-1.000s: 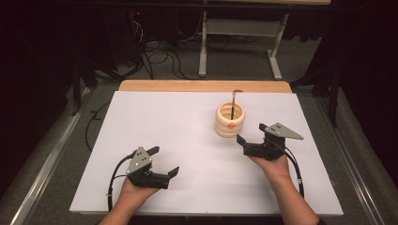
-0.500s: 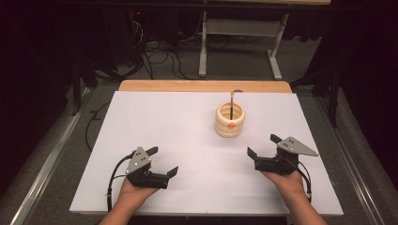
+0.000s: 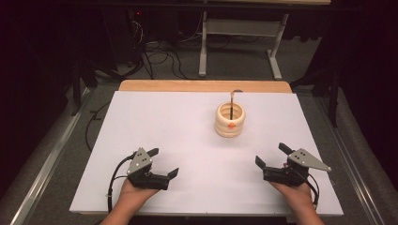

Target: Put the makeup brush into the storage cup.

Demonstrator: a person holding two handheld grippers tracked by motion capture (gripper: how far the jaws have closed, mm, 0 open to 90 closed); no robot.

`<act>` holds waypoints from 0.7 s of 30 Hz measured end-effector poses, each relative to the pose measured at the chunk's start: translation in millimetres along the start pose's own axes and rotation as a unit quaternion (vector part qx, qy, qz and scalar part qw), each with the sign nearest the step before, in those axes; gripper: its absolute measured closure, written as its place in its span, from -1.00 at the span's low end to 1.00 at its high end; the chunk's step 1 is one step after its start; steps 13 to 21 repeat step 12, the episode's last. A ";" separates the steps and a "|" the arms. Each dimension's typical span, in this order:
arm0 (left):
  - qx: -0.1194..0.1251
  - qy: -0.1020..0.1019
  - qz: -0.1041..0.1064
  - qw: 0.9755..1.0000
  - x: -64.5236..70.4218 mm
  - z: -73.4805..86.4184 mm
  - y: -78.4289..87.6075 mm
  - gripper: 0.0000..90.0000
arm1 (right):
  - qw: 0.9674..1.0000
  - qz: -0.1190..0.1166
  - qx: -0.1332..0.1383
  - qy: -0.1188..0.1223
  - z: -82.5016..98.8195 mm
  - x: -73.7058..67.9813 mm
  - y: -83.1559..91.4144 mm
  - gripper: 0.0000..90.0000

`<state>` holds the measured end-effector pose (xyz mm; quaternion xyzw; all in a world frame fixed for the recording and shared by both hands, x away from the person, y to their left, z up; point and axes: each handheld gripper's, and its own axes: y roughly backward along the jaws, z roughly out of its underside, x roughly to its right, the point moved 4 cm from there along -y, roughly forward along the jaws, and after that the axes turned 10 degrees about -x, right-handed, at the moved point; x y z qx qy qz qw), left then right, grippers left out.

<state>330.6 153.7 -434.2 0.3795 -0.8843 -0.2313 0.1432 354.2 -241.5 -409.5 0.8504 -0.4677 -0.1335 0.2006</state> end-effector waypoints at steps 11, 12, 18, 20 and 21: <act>0.007 0.000 0.002 1.000 -1.2 -1.4 2.6 -1.00 | 1.000 -0.002 -0.006 0.007 1.3 -5.8 -4.7 -0.98; 0.007 -0.001 0.001 1.000 -1.2 -1.5 2.7 -1.00 | 1.000 -0.002 -0.006 0.009 1.3 -5.7 -5.0 -0.98; 0.007 -0.001 0.001 1.000 -1.2 -1.5 2.7 -1.00 | 1.000 -0.002 -0.006 0.009 1.3 -5.7 -5.0 -0.98; 0.007 -0.001 0.001 1.000 -1.2 -1.5 2.7 -1.00 | 1.000 -0.002 -0.006 0.009 1.3 -5.7 -5.0 -0.98; 0.007 -0.001 0.001 1.000 -1.2 -1.5 2.7 -1.00 | 1.000 -0.002 -0.006 0.009 1.3 -5.7 -5.0 -0.98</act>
